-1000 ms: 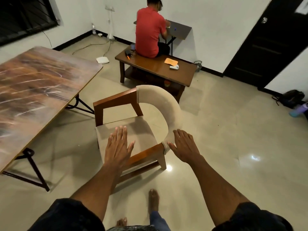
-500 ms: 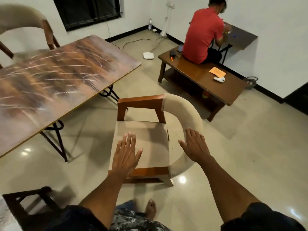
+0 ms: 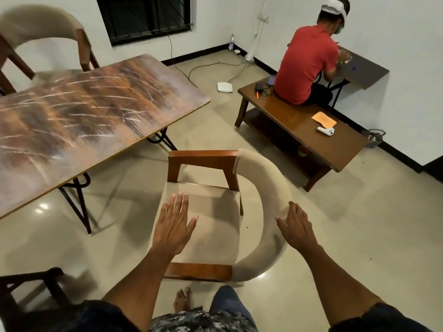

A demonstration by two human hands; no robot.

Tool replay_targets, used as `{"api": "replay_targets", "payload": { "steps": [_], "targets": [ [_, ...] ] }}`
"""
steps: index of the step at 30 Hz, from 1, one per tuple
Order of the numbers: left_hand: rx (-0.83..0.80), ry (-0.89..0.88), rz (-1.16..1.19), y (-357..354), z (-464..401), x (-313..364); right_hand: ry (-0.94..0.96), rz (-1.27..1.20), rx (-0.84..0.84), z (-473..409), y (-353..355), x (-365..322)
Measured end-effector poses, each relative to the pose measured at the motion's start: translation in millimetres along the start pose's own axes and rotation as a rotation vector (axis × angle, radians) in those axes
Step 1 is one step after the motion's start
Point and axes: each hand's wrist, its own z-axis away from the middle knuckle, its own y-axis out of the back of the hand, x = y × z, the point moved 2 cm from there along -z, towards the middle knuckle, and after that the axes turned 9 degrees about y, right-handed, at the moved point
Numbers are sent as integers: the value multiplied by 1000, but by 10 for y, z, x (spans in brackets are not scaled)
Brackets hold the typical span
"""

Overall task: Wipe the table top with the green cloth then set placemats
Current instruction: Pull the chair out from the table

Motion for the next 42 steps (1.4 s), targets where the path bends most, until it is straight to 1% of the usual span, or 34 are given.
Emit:
{"api": "replay_targets", "payload": {
  "steps": [2,4,8,10,13,14,16,17,18,19,21,25,29,37,40,42],
  "targets": [
    [31,28,-8,-4,-43,46,3,-20,-34,-166,2,47],
    [26,59,-3,-10,-31,112,12,-25,-71,-365,33,73],
    [7,152,8,-171,90,236,100,-27,-114,-738,108,94],
    [-14,223,26,-289,127,384,162,-9,-133,-914,167,148],
    [-13,294,67,-462,165,844,266,60,-179,-1142,238,384],
    [-13,279,78,-461,153,961,305,74,-185,-1203,255,392],
    [-45,287,98,-583,205,1576,406,106,-252,-1316,348,663],
    [-39,249,97,-584,197,1670,439,110,-251,-1333,355,600],
    [-63,218,100,-615,263,1958,471,113,-295,-1341,405,675],
    [-121,201,89,-655,323,2213,498,115,-331,-1299,445,724],
    [-159,138,94,-707,382,2460,519,91,-350,-1256,413,705],
    [-249,96,127,-816,414,2963,540,17,-390,-1323,353,746],
    [-273,123,90,-982,422,3202,563,25,-391,-1312,341,699],
    [-334,325,58,-881,280,3424,692,28,-418,-1452,313,842],
    [-350,347,35,-882,272,3438,709,35,-411,-1499,287,853],
    [-332,346,1,-858,285,3442,694,49,-400,-1487,296,808]
  ]
}}
